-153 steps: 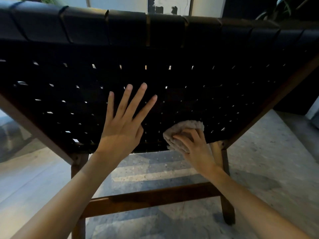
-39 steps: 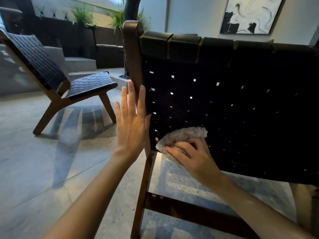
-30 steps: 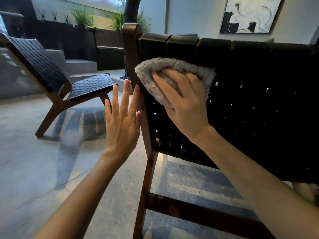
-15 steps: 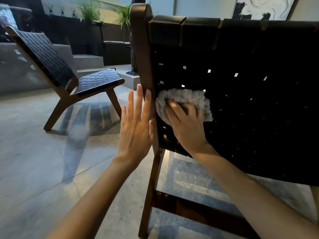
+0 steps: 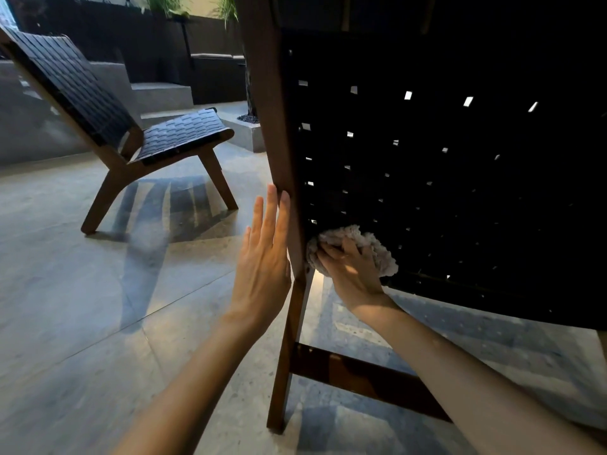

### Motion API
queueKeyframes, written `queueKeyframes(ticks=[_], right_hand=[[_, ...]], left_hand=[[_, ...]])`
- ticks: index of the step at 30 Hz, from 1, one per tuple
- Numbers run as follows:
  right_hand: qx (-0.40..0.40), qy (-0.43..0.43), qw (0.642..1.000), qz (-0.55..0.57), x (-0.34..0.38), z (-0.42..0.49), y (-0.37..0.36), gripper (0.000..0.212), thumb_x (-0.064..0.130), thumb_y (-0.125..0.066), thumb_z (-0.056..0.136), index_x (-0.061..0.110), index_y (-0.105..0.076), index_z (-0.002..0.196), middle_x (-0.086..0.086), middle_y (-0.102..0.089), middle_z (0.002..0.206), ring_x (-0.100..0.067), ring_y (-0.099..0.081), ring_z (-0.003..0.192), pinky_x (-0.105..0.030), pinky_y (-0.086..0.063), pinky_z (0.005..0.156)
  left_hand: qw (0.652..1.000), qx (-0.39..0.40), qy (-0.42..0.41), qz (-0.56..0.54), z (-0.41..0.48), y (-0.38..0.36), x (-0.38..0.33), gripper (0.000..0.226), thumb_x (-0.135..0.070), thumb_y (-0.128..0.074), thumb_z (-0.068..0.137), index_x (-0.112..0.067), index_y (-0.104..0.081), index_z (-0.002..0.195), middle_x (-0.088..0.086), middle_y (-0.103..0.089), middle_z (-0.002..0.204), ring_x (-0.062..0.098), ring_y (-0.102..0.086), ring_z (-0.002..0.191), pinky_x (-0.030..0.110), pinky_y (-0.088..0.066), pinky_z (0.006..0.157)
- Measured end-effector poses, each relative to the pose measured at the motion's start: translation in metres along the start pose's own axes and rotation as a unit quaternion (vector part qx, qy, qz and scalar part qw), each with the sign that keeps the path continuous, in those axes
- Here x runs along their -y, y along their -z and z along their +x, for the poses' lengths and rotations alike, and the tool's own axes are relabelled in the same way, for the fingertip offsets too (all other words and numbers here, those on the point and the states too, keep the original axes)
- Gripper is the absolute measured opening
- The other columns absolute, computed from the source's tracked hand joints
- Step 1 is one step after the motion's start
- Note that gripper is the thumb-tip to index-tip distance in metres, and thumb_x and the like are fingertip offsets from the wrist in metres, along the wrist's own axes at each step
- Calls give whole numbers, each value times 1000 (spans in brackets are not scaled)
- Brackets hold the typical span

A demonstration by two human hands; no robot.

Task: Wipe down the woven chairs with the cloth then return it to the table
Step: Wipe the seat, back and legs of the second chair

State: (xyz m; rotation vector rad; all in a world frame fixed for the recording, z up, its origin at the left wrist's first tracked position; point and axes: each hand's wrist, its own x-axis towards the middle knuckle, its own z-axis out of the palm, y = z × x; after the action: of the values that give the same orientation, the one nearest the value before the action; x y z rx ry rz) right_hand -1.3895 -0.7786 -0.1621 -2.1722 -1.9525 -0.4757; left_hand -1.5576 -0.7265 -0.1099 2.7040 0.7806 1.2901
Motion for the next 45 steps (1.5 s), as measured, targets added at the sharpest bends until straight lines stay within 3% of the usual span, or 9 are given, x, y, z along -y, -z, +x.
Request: queueKeyframes(ticks=[5,9,11,14,20,24,28,41,45], right_hand=[[37,-52,990,-126,7,15,13,48,20,-43,98,18,-32,145,1,-39,149,-28,-20,140,-43,-31,102],[22,-48,984,-168,7,4,18,42,27,-52,94,24,-48,135,6,-54,136,-23,-38,133,-36,-39,97],[25,-58,980,-191,8,-3,31,40,40,-70,79,30,-65,118,13,-67,114,-17,-54,118,-30,-46,87],[51,-45,981,-184,-7,-15,27,45,32,-64,87,27,-53,130,10,-60,125,-21,-44,125,-35,-41,91],[34,-70,968,-239,-37,-63,42,38,41,-75,73,41,-66,111,25,-67,100,-11,-60,101,-28,-51,78],[19,-97,962,-255,-68,-96,58,42,38,-82,64,40,-71,104,23,-70,91,-13,-64,92,-28,-51,73],[66,-152,966,-200,-108,-136,59,52,22,-51,95,32,-36,143,14,-51,137,-26,-40,125,-39,-37,99],[23,-260,929,-261,-196,-233,98,51,26,-88,58,34,-73,105,17,-72,94,-22,-66,86,-31,-55,70],[65,-292,933,-198,-225,-256,98,48,18,-51,96,32,-43,141,14,-52,138,-31,-44,122,-41,-39,99]], left_hand=[[994,83,45,49,-12,-6,-5,76,-13,-37,87,-10,9,148,6,21,155,31,12,145,54,-12,116],[986,97,14,138,-24,-13,-14,70,-7,-28,85,-7,-2,149,13,15,155,37,12,142,56,-1,114],[979,107,8,176,-30,-19,-17,73,-2,-29,89,-8,13,148,13,28,152,33,27,139,53,12,114],[963,138,20,230,-32,-26,-25,83,-13,-39,97,-6,29,143,13,40,147,31,38,135,51,19,112],[953,219,7,208,-26,-49,-65,89,-5,-37,92,-10,41,135,9,51,140,26,47,128,50,33,102],[944,251,-26,211,-25,-72,-99,85,-4,-30,92,-10,45,131,9,52,138,28,47,127,50,30,102],[941,278,-64,183,-26,-92,-138,79,-4,-25,92,-17,39,136,8,41,147,30,37,135,51,23,108],[889,440,-61,111,1,-143,-268,82,-24,-42,98,-21,26,145,2,26,155,25,20,144,49,2,118],[880,464,-57,86,15,-155,-299,83,-20,-45,97,-21,20,148,1,21,157,26,14,145,50,-4,118]])
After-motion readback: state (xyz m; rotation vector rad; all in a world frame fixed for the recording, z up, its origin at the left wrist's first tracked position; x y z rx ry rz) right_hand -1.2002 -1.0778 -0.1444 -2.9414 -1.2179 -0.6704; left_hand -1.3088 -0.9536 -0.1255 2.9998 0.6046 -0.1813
